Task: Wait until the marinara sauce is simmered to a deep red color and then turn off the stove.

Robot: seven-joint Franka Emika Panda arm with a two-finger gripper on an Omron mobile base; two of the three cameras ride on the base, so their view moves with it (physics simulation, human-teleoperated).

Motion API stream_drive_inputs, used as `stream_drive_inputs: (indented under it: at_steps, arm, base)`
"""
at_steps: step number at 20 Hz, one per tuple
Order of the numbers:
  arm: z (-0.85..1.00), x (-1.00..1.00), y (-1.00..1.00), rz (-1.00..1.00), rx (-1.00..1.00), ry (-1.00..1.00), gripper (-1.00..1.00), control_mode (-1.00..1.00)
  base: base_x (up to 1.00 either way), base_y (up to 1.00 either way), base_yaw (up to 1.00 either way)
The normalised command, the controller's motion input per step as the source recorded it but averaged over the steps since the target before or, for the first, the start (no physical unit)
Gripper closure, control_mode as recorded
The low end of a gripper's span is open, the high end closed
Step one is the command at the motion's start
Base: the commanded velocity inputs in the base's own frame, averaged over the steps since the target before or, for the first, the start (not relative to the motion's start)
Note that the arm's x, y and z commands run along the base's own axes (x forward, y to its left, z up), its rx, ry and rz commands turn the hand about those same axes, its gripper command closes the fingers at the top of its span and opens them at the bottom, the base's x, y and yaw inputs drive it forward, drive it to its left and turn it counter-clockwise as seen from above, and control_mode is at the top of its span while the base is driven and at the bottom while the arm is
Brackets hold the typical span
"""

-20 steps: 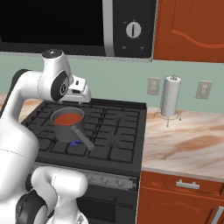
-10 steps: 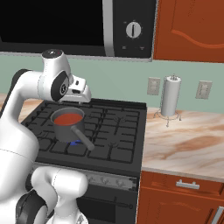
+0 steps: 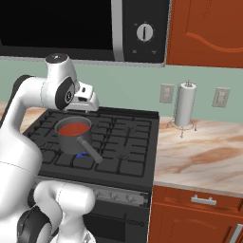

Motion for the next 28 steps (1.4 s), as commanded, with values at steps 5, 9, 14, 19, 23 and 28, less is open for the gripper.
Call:
stream_drive_inputs:
  at_steps: [5, 9, 14, 19, 23, 28]
  arm:
    - [0.00, 0.00, 0.00, 0.00, 0.00, 0.00, -1.00, -1.00]
    - [0.00, 0.00, 0.00, 0.00, 0.00, 0.00, -1.00, -1.00]
    - [0.00, 0.00, 0.00, 0.00, 0.00, 0.00, -1.00, -1.00]
    - [0.00, 0.00, 0.00, 0.00, 0.00, 0.00, -1.00, -1.00]
    - [0.00, 0.00, 0.00, 0.00, 0.00, 0.00, -1.00, -1.00]
    - [0.00, 0.00, 0.00, 0.00, 0.00, 0.00, -1.00, -1.00]
  base:
    - [0.00, 0.00, 0.00]
    - [0.00, 0.00, 0.00]
    - [0.00, 0.00, 0.00]
    - [0.00, 0.00, 0.00]
    - [0.00, 0.00, 0.00]
    - [0.00, 0.00, 0.00]
